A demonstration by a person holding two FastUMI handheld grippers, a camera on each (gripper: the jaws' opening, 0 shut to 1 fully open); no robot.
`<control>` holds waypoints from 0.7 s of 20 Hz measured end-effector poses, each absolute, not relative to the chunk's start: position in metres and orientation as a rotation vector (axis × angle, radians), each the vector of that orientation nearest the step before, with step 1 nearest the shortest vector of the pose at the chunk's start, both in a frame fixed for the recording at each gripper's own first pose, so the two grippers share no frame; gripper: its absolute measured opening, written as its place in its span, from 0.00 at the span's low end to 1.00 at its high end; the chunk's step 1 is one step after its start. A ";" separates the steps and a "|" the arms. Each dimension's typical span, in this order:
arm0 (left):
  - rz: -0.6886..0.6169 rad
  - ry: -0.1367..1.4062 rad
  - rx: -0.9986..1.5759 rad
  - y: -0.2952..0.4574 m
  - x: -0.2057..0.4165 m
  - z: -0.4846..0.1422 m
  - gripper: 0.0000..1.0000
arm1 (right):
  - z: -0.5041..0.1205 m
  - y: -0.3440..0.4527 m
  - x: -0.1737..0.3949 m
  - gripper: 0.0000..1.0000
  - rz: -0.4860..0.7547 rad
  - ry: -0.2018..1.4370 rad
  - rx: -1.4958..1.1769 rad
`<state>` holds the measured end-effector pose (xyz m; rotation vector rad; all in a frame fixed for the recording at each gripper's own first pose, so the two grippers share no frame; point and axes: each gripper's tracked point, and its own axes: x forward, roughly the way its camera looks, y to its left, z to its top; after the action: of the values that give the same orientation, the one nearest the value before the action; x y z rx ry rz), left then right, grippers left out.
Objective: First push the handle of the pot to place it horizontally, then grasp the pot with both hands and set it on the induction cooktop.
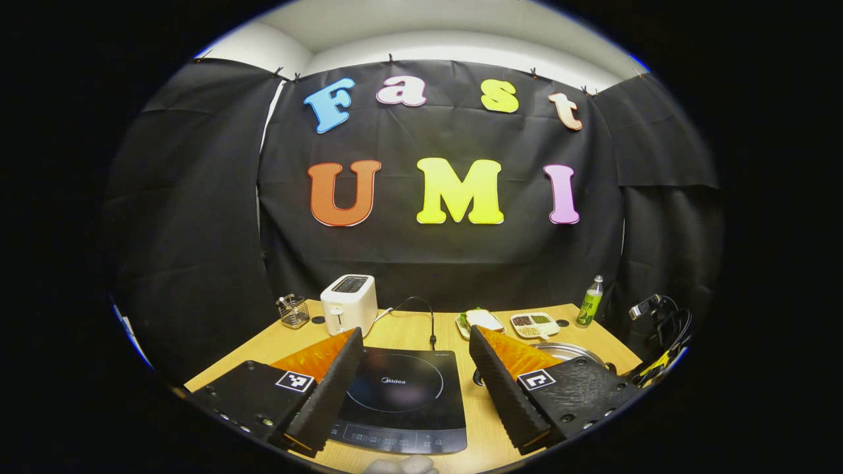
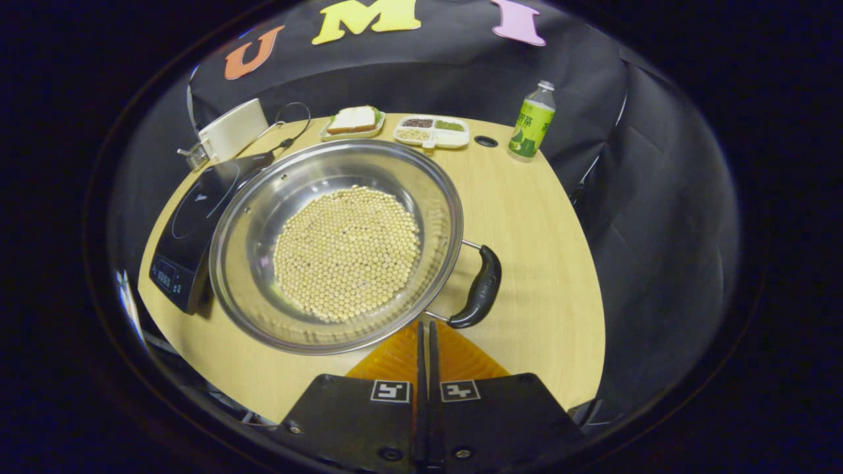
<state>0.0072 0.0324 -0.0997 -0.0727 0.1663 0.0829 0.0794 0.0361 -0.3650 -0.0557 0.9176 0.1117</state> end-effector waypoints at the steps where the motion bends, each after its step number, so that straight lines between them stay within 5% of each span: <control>1: 0.085 0.169 -0.072 0.030 0.010 -0.100 0.97 | -0.364 0.032 0.085 0.00 0.116 0.909 -0.078; 14: 0.142 0.206 -0.083 0.005 0.035 -0.111 0.97 | -0.362 -0.002 0.139 0.00 0.186 0.863 -0.184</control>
<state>0.0353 0.0053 -0.1109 -0.0828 0.2056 0.1417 0.1390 -0.0019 -0.3616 -0.1836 0.8628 0.1864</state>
